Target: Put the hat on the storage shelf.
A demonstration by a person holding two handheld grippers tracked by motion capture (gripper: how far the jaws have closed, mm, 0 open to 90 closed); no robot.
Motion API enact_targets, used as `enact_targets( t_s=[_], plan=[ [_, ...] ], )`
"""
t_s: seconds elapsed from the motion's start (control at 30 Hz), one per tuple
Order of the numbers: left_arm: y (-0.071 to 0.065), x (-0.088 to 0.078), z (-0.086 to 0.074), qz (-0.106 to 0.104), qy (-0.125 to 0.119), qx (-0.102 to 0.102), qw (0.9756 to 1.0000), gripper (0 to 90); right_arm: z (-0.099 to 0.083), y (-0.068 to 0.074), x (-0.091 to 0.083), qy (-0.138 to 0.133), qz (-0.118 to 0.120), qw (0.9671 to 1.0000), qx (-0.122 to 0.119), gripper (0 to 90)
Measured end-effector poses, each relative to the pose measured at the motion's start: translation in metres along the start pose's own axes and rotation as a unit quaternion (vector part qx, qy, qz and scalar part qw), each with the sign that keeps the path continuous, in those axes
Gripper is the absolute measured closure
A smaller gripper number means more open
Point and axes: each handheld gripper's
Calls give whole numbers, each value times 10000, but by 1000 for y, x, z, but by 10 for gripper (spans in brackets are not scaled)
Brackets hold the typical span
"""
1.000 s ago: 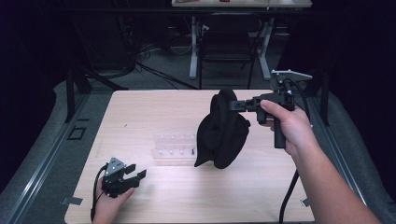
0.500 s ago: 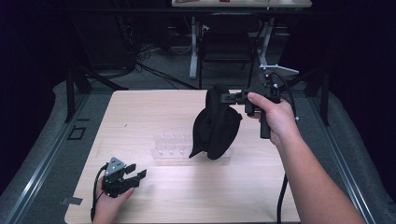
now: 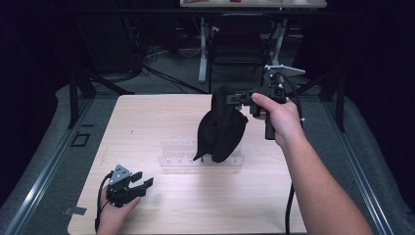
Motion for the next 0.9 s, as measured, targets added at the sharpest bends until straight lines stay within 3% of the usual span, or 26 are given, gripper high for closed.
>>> enact_targets(
  t_s=[0.43,0.7,0.9],
  plan=[
    [-3,1,0,0,25,40,10000,464,-3,-6,6,147,-67,9999,-11,884],
    [-8,0,2,-53,-55,119,9999,463,-4,-5,14,74,76,9999,9,883],
    [-16,-5,6,-72,-272,203,9994,463,-7,-7,22,-9,253,9996,105,883]
  ],
)
Point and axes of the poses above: each handheld gripper's, and its own axes: x roughly forward along the jaws, z roughly out of its top, y roughly to its left, and after that the axes turned 9 degrees about -x, right-handed
